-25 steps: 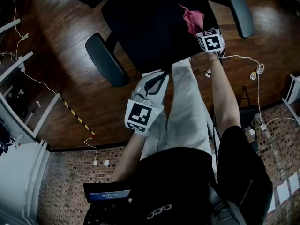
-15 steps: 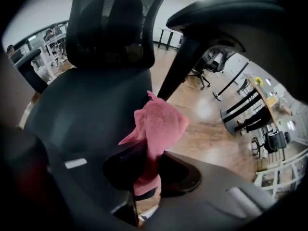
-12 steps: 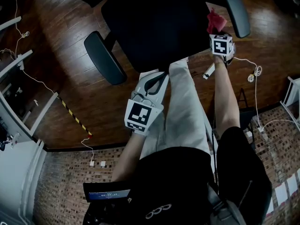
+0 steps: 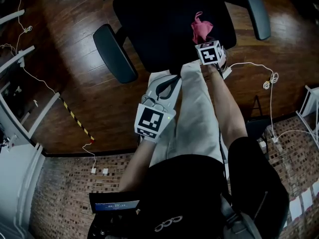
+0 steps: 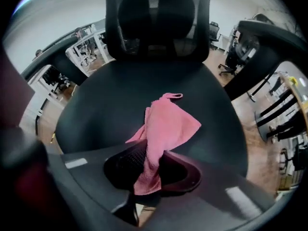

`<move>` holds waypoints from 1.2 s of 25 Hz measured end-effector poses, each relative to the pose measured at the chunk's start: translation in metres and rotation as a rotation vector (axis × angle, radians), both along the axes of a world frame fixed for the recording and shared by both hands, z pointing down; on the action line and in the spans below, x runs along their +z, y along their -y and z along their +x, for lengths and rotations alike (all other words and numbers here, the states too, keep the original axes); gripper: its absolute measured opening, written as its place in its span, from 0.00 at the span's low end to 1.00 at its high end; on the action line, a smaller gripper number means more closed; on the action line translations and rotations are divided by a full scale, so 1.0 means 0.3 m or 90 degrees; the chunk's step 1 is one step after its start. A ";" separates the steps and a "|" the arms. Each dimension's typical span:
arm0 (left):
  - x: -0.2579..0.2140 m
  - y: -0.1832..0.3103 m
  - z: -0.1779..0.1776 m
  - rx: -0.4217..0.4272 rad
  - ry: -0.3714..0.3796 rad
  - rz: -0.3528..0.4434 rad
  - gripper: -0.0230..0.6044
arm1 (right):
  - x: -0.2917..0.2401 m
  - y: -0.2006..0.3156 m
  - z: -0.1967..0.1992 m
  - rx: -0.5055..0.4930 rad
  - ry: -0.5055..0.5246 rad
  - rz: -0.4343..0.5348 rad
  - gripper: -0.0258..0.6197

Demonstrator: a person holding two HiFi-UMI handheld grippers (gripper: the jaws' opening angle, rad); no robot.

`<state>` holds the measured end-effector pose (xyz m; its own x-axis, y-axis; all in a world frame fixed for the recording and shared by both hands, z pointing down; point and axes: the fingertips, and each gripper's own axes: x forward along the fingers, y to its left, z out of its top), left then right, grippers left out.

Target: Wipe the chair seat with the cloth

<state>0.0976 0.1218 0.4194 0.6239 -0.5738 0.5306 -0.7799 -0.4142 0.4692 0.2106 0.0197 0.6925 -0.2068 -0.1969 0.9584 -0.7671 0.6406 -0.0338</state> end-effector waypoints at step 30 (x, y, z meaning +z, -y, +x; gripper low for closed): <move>0.067 -0.055 0.025 -0.038 0.021 -0.037 0.02 | -0.050 -0.374 -0.463 -0.177 0.223 -0.156 0.15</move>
